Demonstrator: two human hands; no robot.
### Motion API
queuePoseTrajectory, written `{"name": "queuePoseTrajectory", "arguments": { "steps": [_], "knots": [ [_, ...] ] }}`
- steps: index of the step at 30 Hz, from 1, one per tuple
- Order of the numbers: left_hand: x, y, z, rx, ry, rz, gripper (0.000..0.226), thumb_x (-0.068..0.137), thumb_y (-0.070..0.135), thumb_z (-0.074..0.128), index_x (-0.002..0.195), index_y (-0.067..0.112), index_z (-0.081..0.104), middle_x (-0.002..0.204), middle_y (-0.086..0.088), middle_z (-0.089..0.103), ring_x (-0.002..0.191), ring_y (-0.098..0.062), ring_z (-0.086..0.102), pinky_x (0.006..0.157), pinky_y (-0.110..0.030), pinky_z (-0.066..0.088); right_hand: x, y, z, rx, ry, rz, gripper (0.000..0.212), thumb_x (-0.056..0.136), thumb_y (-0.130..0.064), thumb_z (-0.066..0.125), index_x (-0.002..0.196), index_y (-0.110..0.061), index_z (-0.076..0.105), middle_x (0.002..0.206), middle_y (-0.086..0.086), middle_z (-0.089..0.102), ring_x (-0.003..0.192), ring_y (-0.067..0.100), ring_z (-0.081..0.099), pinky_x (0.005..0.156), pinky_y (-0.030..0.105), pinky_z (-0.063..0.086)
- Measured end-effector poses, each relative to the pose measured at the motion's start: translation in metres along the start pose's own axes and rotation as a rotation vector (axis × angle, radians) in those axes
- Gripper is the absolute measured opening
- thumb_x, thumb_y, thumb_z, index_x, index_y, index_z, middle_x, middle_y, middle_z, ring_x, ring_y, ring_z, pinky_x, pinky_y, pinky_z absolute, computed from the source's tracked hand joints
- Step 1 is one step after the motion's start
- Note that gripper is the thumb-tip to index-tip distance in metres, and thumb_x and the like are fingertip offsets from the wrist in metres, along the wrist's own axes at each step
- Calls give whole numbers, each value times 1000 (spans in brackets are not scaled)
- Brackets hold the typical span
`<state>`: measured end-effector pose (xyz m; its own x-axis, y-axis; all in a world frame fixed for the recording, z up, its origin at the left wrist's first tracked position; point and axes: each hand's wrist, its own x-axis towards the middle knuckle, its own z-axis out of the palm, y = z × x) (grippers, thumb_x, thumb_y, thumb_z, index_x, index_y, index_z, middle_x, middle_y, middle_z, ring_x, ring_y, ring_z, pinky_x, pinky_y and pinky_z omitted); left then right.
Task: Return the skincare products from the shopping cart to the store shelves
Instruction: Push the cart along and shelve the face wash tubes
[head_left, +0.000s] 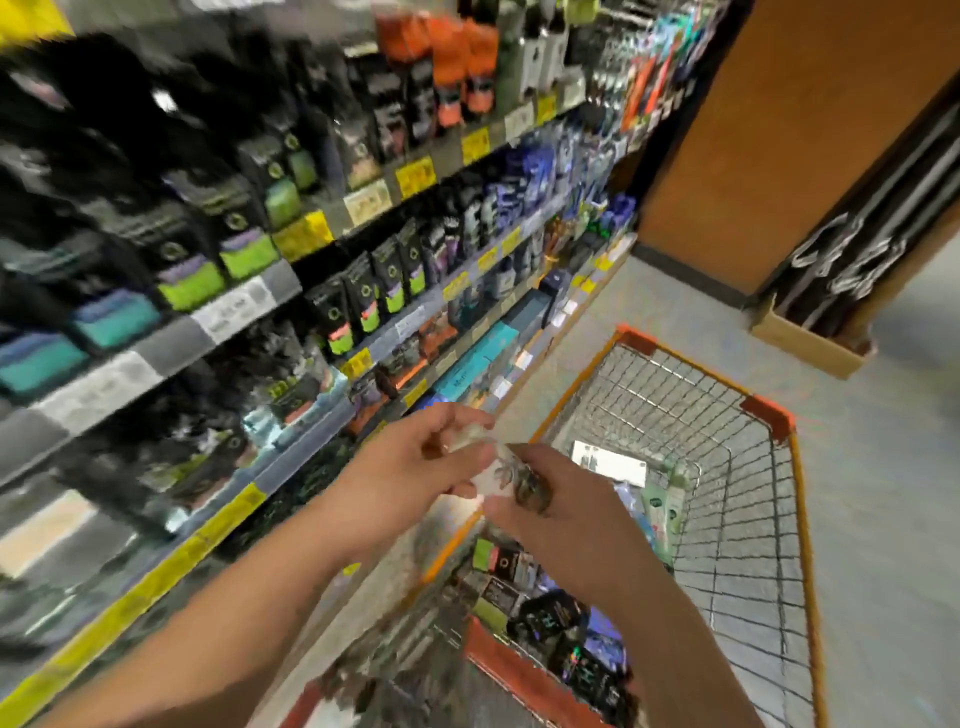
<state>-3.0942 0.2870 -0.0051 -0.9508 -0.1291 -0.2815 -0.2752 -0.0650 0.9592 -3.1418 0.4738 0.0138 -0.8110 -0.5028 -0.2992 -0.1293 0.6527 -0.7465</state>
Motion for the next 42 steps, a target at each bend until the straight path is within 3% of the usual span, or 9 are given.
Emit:
{"name": "queuePoseTrajectory", "arguments": {
  "steps": [4, 8, 10, 13, 16, 25, 29, 36, 42],
  "knots": [
    [-51, 19, -50, -99, 146, 59, 37, 80, 33, 75, 113, 18, 70, 113, -26, 68, 89, -26, 72, 83, -34, 62, -10, -48, 7, -15, 49, -34, 20, 84, -46, 80, 96, -42, 65, 90, -22, 69, 78, -5, 65, 71, 25, 56],
    [-99, 38, -100, -238, 307, 115, 17, 96, 10, 62, 113, 7, 65, 101, -21, 72, 78, -20, 72, 77, -31, 63, -12, -97, 23, 47, 126, -136, 21, 82, -38, 85, 92, -35, 66, 85, -18, 69, 76, -9, 62, 60, 9, 46],
    [-121, 45, -122, -304, 384, 149, 17, 96, 8, 61, 113, 7, 64, 97, -18, 74, 74, -19, 72, 71, -28, 62, -12, -122, 36, 110, 144, -204, 23, 80, -36, 86, 93, -34, 66, 84, -16, 71, 71, -2, 65, 59, 12, 48],
    [-153, 54, -148, -419, 502, 204, 15, 96, 9, 59, 110, 7, 65, 88, -15, 74, 63, -17, 67, 70, -34, 59, -14, -163, 59, 315, 10, -199, 25, 85, -20, 81, 105, -27, 67, 88, -5, 77, 69, 18, 76, 60, 34, 60],
    [-183, 64, -169, -545, 583, 236, 9, 98, 8, 58, 103, 8, 65, 88, -13, 74, 66, -18, 67, 66, -26, 62, -16, -202, 85, 526, -131, -224, 26, 95, -4, 71, 117, -16, 65, 96, 11, 78, 75, 34, 77, 60, 36, 61],
    [-273, 82, -229, -664, 659, 417, 21, 74, 12, 70, 92, 8, 61, 77, -7, 67, 65, -15, 69, 65, -29, 64, -42, -314, 145, 826, -288, -354, 23, 96, -4, 65, 119, -6, 64, 95, 20, 77, 74, 30, 74, 65, 35, 62],
    [-308, 87, -252, -589, 718, 451, 37, 72, 11, 70, 107, 0, 67, 95, -9, 77, 74, -16, 73, 63, -27, 62, -52, -362, 171, 713, -364, -487, 20, 100, -12, 62, 120, -10, 63, 99, 18, 77, 71, 28, 74, 70, 40, 62],
    [-363, 99, -278, -444, 769, 487, 30, 76, 20, 70, 100, 31, 83, 112, -5, 78, 86, -13, 73, 72, -27, 62, -68, -425, 213, 438, -431, -675, 17, 105, -23, 58, 114, -9, 62, 96, 15, 78, 72, 27, 73, 68, 43, 62],
    [-394, 104, -299, -298, 806, 509, 48, 68, 43, 83, 115, 34, 78, 116, -6, 77, 97, -20, 67, 89, -44, 47, -83, -454, 241, 333, -520, -721, 22, 107, -35, 51, 115, -17, 61, 101, 8, 77, 77, 22, 72, 68, 44, 58]
  ]
}}
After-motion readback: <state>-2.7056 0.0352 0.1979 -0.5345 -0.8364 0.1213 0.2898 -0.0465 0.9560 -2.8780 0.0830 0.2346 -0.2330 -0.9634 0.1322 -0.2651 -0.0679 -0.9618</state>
